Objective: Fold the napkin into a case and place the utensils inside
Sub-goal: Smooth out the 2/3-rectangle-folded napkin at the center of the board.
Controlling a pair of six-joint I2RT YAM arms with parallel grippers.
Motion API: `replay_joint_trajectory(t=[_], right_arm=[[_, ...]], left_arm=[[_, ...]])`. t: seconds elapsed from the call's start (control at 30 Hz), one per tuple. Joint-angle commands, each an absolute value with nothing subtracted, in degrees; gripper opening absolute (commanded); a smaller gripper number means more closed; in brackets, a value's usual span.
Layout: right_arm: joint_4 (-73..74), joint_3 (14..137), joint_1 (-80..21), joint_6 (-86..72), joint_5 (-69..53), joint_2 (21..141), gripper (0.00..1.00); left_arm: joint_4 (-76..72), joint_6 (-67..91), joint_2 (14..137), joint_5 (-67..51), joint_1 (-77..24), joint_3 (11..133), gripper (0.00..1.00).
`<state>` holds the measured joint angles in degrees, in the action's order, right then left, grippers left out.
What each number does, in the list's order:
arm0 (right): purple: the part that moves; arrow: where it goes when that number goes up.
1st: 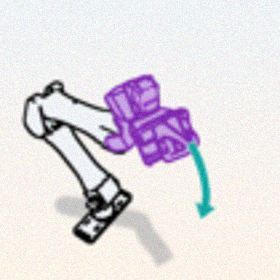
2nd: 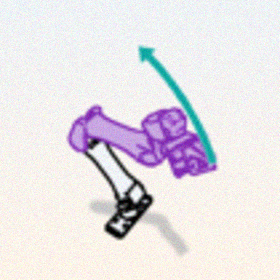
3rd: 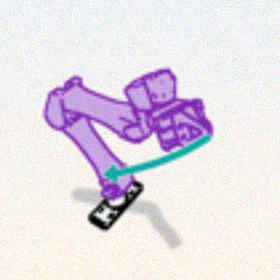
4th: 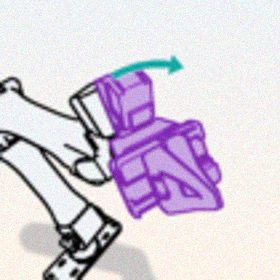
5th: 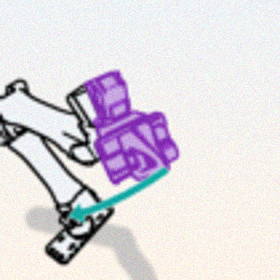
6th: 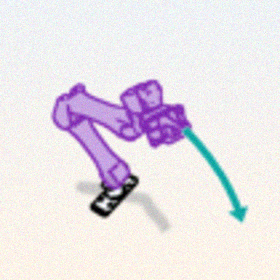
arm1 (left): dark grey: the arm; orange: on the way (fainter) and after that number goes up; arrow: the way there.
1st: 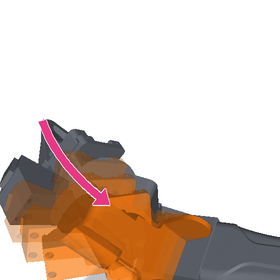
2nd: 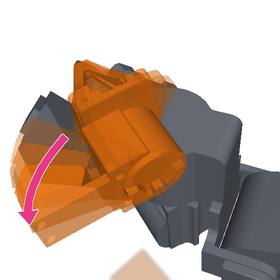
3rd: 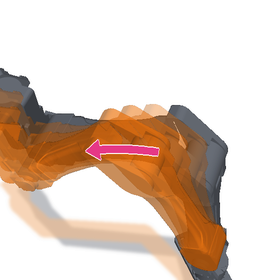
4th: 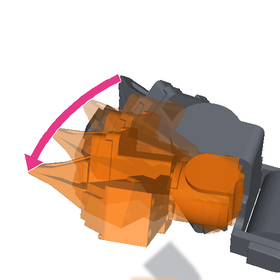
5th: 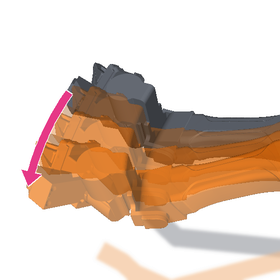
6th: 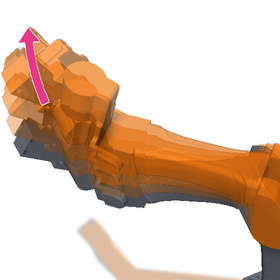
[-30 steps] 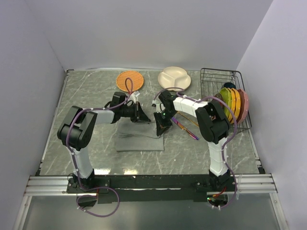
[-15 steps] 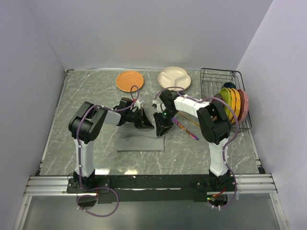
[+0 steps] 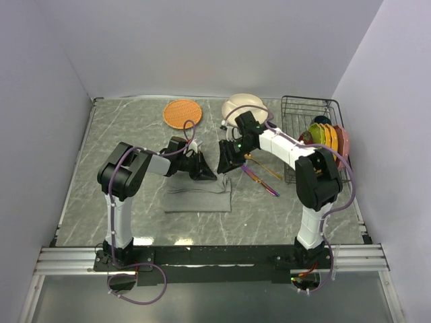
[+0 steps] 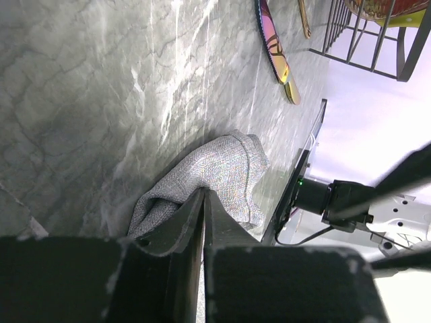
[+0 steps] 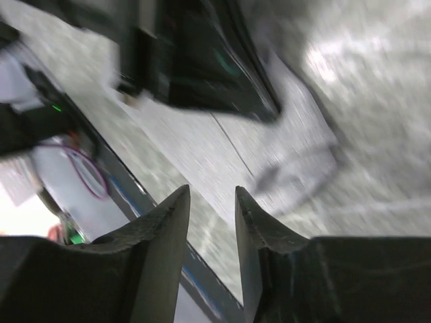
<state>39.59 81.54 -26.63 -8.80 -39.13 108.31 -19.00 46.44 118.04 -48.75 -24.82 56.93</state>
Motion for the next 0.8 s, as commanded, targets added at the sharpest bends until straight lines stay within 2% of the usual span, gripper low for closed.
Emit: replay_joint_trajectory(t=[0.0,0.23,0.27,0.43,0.6,0.7,0.77], right_arm=[[28.48,79.80,-26.90,-15.99,-42.01,107.40,0.39],[30.84,77.18,-26.81,-14.94,-40.08,111.45,0.30],[31.20,76.56,-26.81,-14.59,-39.99,111.53,0.29],[34.98,73.83,-26.81,-10.55,-37.28,113.02,0.27],[36.91,74.53,-26.89,-8.88,-32.53,115.13,0.25],[38.32,74.97,-26.81,-8.26,-30.85,116.28,0.23],[38.58,75.06,-26.81,-8.09,-30.41,116.10,0.22]], left_arm=[[-18.46,46.14,119.71,-46.49,-25.40,58.53,0.13],[-18.11,46.58,120.06,-46.23,-25.40,58.62,0.23],[-18.45,46.76,120.15,-46.32,-25.40,58.80,0.27],[-19.07,48.25,119.88,-46.58,-25.05,59.33,0.35],[-24.16,51.41,117.17,-49.04,-23.82,57.66,0.51],[-28.99,54.57,113.65,-52.11,-21.80,55.03,0.50],[-30.76,55.98,111.46,-54.92,-19.87,52.92,0.44]])
